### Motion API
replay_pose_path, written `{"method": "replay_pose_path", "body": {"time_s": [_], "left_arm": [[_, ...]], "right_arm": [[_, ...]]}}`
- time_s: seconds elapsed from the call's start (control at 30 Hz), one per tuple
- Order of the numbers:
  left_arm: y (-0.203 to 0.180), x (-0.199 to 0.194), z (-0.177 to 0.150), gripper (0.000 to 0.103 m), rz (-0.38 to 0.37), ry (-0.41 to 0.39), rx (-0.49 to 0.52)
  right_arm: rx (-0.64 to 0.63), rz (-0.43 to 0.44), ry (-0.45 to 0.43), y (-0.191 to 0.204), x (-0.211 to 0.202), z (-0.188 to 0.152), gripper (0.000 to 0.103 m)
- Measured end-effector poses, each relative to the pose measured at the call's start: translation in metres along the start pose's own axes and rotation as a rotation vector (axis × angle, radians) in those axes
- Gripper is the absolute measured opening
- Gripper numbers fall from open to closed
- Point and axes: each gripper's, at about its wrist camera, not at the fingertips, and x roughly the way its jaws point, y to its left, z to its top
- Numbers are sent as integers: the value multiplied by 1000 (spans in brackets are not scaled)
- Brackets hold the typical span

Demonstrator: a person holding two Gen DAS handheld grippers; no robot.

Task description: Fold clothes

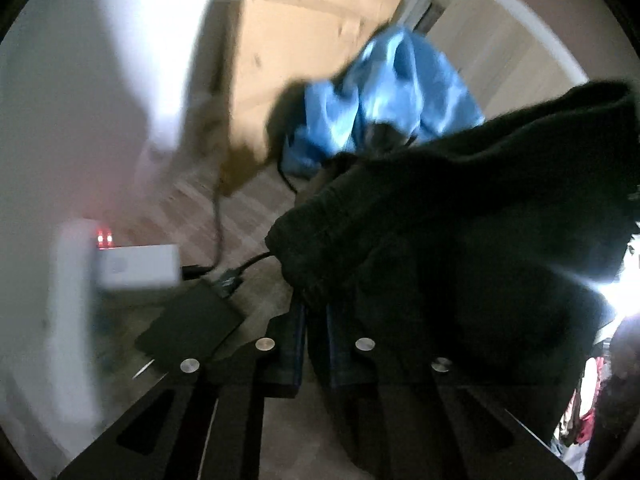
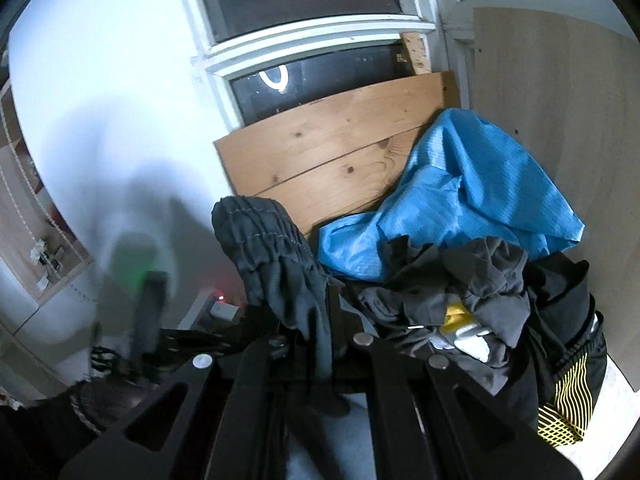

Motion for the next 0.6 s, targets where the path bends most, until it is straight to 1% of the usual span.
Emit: {"method": "replay_pose_path", "body": {"time_s": [0.1, 0.2, 0.23, 0.3, 0.37, 0.4, 0.47, 0.5, 0.53, 0.6], "left_arm": [[2, -41, -15, 7, 43, -38, 24], [17, -59, -36, 8, 109, -35, 2], [23, -62, -43, 8, 129, -32, -12], [46, -54, -59, 9, 163, -10, -71], [69, -41, -70, 11, 185, 44, -124], [73, -43, -75, 12, 178, 43, -137], [82, -47, -85, 18, 163, 40, -162], [86, -50, -90, 19, 157, 37, -171], [86, -57, -92, 17, 153, 31, -171], [85, -71, -98, 17, 145, 18, -171]], "right_arm": [[-22, 43, -3, 17, -4, -5, 4], [-51, 90, 10, 39, 1, -16, 4], [-63, 105, 27, 49, 9, -23, 4], [-82, 138, 70, 68, 29, -37, 4], [-88, 175, 151, 87, 62, -58, 4], [-102, 195, 200, 99, 79, -71, 4], [-164, 242, 308, 124, 108, -95, 6], [-186, 252, 360, 132, 117, -103, 7], [-198, 263, 402, 138, 121, -108, 8], [-222, 289, 474, 147, 125, -116, 14]]}}
